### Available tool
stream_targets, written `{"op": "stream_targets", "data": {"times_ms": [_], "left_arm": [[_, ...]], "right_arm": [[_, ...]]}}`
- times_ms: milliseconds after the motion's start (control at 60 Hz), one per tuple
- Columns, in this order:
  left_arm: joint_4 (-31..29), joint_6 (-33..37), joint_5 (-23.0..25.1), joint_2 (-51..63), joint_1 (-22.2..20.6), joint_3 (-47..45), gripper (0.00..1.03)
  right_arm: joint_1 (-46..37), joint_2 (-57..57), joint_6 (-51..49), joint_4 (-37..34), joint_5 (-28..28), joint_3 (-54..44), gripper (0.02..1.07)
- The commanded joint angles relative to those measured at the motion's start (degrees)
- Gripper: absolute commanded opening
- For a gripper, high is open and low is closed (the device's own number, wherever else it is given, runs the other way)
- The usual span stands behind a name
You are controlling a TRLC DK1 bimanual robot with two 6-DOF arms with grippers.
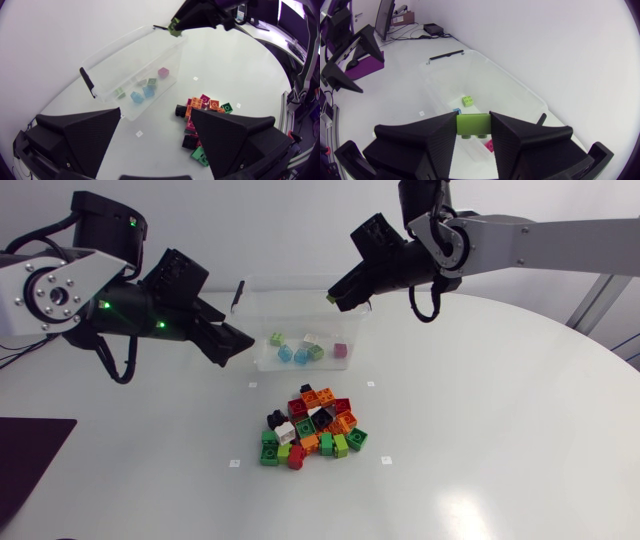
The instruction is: Place the duplo bricks in the container
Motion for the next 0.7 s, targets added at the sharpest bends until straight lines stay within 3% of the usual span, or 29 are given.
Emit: {"op": "stream_targets", "data": {"times_ms": [0,417,500,617,683], "left_arm": [[-0.59,2.97,1.71,-1.70,-0.47,-3.27,0.98],[0.46,8.34,3.64,-0.03,-5.04,-9.69,0.98],[1.07,9.30,3.64,1.64,-5.48,-10.04,0.98],[1.95,9.92,3.64,4.01,-6.00,-9.86,0.98],[1.87,9.48,3.55,4.89,-6.53,-9.51,0.98]], "right_arm": [[-0.45,3.33,1.61,0.72,0.70,3.13,0.33],[1.14,10.36,2.22,1.24,4.83,10.25,0.37],[1.14,11.68,2.22,1.16,5.27,11.65,0.50],[1.05,12.21,2.22,0.63,5.45,12.71,0.98],[0.78,11.33,2.22,0.54,5.36,12.53,1.02]]}}
